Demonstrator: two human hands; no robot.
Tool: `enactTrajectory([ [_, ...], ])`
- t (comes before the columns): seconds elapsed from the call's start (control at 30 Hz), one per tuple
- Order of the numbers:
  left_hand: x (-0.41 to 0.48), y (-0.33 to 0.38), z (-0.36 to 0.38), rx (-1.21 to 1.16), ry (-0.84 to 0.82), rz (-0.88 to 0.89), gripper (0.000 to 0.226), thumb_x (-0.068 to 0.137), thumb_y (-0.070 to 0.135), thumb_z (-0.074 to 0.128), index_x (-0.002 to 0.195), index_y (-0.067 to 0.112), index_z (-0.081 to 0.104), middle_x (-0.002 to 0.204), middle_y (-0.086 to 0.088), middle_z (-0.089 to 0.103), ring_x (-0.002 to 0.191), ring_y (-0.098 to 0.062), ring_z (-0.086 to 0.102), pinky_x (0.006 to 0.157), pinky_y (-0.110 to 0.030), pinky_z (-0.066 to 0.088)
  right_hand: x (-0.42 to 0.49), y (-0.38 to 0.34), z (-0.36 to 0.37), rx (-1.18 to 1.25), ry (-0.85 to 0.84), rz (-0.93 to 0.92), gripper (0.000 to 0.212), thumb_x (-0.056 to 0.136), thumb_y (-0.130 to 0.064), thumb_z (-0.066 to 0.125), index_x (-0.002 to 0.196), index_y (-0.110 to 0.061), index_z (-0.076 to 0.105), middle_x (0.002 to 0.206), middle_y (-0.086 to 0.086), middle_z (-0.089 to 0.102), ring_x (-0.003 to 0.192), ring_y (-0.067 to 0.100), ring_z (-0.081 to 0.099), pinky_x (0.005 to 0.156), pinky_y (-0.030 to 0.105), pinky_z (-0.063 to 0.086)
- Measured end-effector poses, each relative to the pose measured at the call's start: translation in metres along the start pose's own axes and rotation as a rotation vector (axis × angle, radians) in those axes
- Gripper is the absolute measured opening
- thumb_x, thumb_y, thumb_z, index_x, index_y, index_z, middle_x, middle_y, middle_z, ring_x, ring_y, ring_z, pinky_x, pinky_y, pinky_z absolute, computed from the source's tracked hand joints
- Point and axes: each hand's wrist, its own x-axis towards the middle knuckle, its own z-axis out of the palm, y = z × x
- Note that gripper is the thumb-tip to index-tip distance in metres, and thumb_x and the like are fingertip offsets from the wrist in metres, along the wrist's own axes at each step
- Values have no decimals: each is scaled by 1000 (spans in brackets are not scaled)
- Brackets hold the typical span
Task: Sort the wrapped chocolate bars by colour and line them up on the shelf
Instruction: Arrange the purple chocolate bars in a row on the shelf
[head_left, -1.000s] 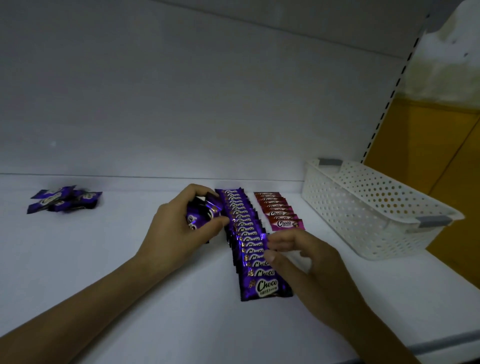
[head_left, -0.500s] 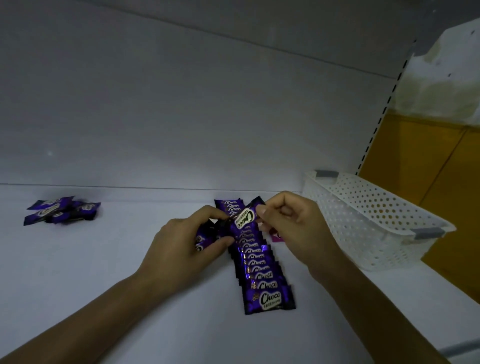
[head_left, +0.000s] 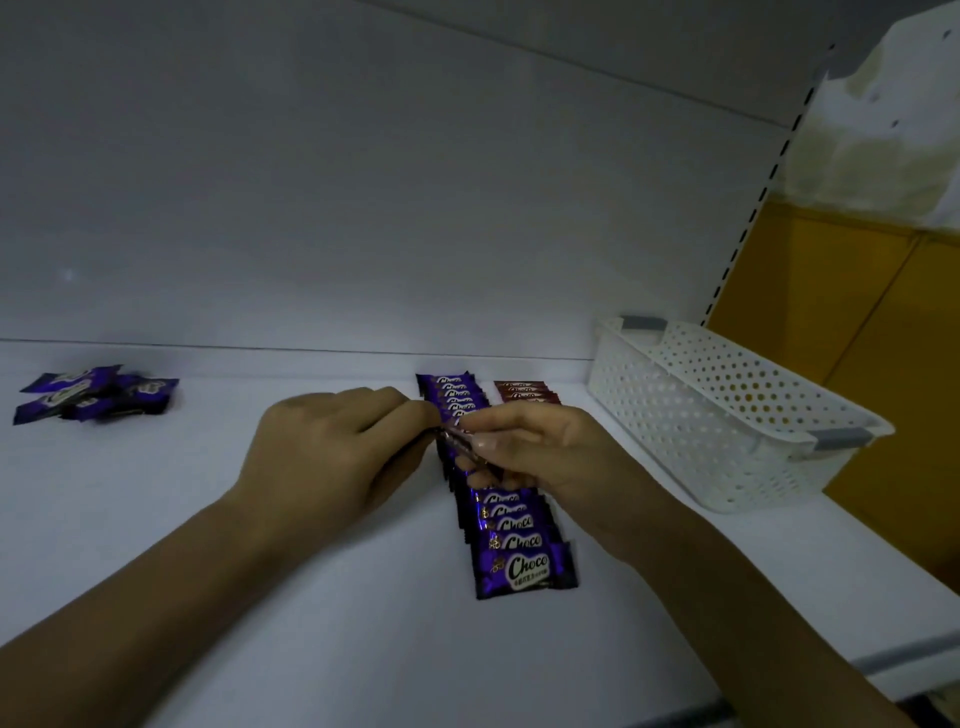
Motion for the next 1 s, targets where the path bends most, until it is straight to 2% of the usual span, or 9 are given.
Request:
enactTrajectory([
  [0.13,-2,-3,1,22,-32,34,27,90,22,51,88,11,75,71,-2,69,53,-25,63,41,-32,47,-2,1,5,-49,-47,-17,20,81,-13,71,93,-28,69,92,-3,74,86,13,70,77,23,56],
  [0.23,-3,-1,2,4,-56,-21,26,88,24,51,90,13,74,70,0,68,53,-25,62,41,-30,46,-3,-1,6,-136,-30,-94,21,80,-8,72,87,-26,66,76,-12,71,74,5,68,69,15,53],
  [0.3,-4,0,2,-29,-64,-91,23,88,27,53,89,15,73,70,3,68,54,-24,63,41,-29,45,-4,-1,3,-153,20,-125,19,78,-5,73,86,-20,64,73,-9,68,70,6,66,68,17,53],
  [0.47,-6,0,5,-84,-104,-171,23,87,30,51,90,18,70,72,9,68,53,-20,62,42,-24,42,-14,-3,-12,-81,-15,-114,21,84,-7,67,103,-11,61,88,-2,72,82,13,69,67,19,52],
  [0.57,-7,2,6,-93,-139,-178,20,85,30,53,90,19,69,71,10,67,52,-20,60,40,-26,43,-22,-2,-14,-45,5,-121,19,80,-6,70,98,-11,66,91,-1,73,85,14,70,68,20,54],
  [0.67,-7,4,6,-91,-151,-189,19,85,32,53,90,21,69,72,12,67,53,-17,61,40,-25,42,-29,-2,-17,-69,70,-196,18,75,-5,73,93,-10,71,72,3,71,69,9,69,60,17,52],
  [0.77,-8,4,7,-101,-163,-202,19,85,33,53,91,22,68,74,13,68,53,-17,62,41,-25,43,-38,-7,-21,-35,70,-237,23,71,-23,71,91,-13,69,60,-1,67,54,6,62,52,14,48],
  [0.87,-8,5,7,-109,-172,-197,24,86,35,49,91,22,68,73,12,68,53,-18,62,41,-26,43,-45,-7,-20,-41,-36,-234,20,69,-30,67,80,-14,63,72,0,71,65,13,68,62,21,54],
  [1.0,-9,4,8,-111,-187,-171,24,87,35,49,91,21,67,71,11,67,52,-20,61,40,-28,44,-51,3,-23,-130,-14,-155,25,65,-28,71,81,-13,58,83,1,73,85,14,70,65,25,58],
])
